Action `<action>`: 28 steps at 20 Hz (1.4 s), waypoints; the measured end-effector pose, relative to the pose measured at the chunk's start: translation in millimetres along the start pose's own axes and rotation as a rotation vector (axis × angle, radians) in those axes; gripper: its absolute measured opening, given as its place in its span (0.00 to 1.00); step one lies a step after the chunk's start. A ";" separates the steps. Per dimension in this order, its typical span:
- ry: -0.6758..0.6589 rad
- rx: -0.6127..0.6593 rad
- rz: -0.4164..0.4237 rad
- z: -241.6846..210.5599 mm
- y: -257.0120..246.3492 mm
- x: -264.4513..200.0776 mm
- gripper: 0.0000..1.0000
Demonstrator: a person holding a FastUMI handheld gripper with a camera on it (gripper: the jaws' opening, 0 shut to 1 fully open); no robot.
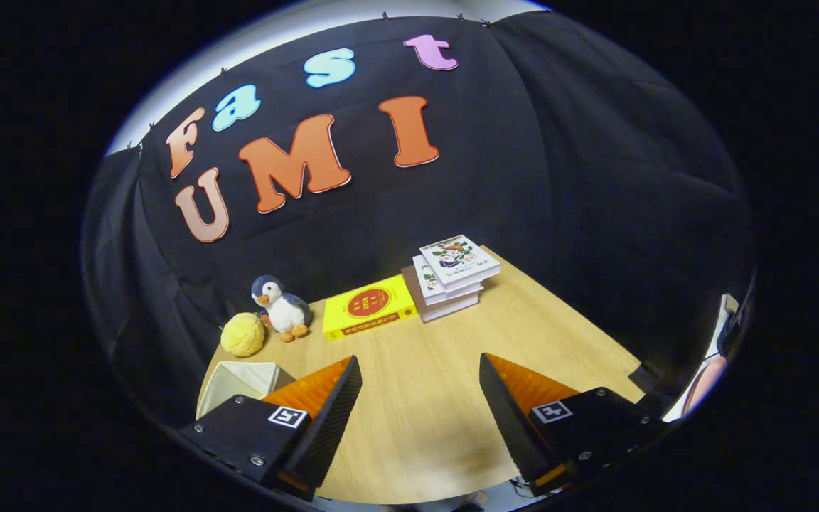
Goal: Open the storage box then place both shoes into the box .Put the left shoe in first, then the right shoe, with the right side of both shoes facing outward in a uniform manner.
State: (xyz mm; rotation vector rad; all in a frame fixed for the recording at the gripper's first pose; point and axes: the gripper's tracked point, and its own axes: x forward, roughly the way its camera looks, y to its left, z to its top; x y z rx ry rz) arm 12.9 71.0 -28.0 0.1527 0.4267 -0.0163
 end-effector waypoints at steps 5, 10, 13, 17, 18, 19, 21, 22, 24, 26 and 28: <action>-0.054 0.014 0.034 30.8 -43.6 -4.0 0.99; -0.057 0.007 0.071 29.1 -61.2 -9.8 0.99; -0.060 -0.017 0.077 27.0 -67.1 -14.1 0.99; -0.066 -0.013 0.095 27.9 -67.9 -17.8 0.99; -0.063 -0.012 0.099 27.6 -68.0 -18.0 0.99; -0.060 -0.012 0.101 26.8 -69.5 -18.9 0.99; -0.065 -0.014 0.102 28.2 -71.5 -18.9 0.99; -0.066 -0.013 0.103 28.7 -71.2 -18.8 0.99; -0.071 -0.011 0.108 29.4 -70.7 -19.3 0.99; -0.073 -0.009 0.112 29.7 -72.0 -19.5 0.99; -0.076 -0.009 0.112 30.6 -73.4 -17.8 0.98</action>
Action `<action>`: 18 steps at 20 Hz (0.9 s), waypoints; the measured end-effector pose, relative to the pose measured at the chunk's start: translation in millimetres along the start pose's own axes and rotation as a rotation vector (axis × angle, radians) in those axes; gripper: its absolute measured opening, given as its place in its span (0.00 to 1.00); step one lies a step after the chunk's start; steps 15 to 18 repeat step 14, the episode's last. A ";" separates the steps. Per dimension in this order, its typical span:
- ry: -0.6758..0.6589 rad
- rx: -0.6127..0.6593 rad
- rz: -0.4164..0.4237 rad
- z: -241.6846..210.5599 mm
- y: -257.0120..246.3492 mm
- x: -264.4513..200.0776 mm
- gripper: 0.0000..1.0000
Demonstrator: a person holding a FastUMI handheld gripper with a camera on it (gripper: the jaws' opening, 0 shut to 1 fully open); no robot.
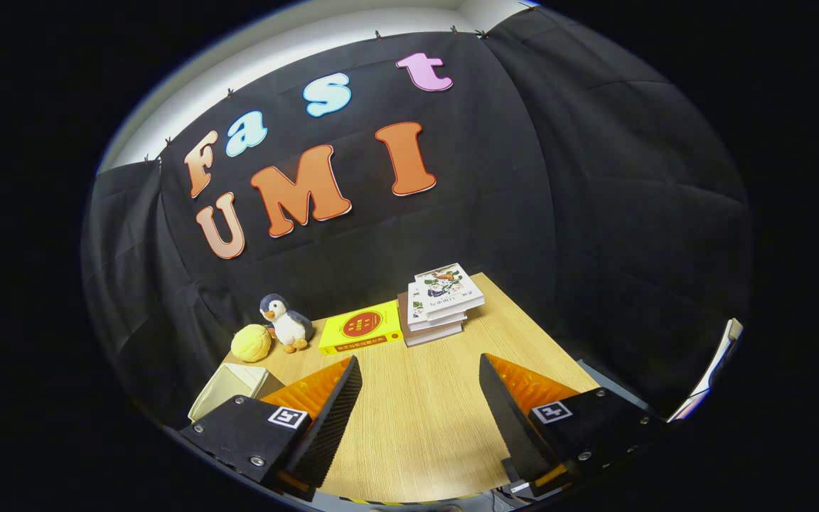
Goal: Open the storage box then place both shoes into the box .Put the left shoe in first, then the right shoe, with the right side of both shoes facing outward in a uniform manner.
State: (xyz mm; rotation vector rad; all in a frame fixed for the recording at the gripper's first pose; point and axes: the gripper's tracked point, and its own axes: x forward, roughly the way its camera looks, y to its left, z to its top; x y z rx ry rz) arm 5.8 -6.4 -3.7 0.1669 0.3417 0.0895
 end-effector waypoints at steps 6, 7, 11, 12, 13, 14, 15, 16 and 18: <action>0.002 0.002 0.015 0.8 4.6 6.1 0.98; 0.002 0.001 0.018 0.3 5.7 7.4 0.99; 0.009 0.010 0.023 -1.6 5.8 11.3 0.98; 0.009 0.013 0.024 -1.0 5.5 11.7 0.99; 0.008 0.014 0.024 -1.7 5.4 12.3 0.99; 0.007 0.013 0.024 -1.5 4.9 13.0 0.99; 0.007 0.013 0.024 -1.5 4.9 13.0 0.99; 0.007 0.013 0.024 -1.5 4.9 13.0 0.99; 0.007 0.013 0.024 -1.5 4.9 13.0 0.99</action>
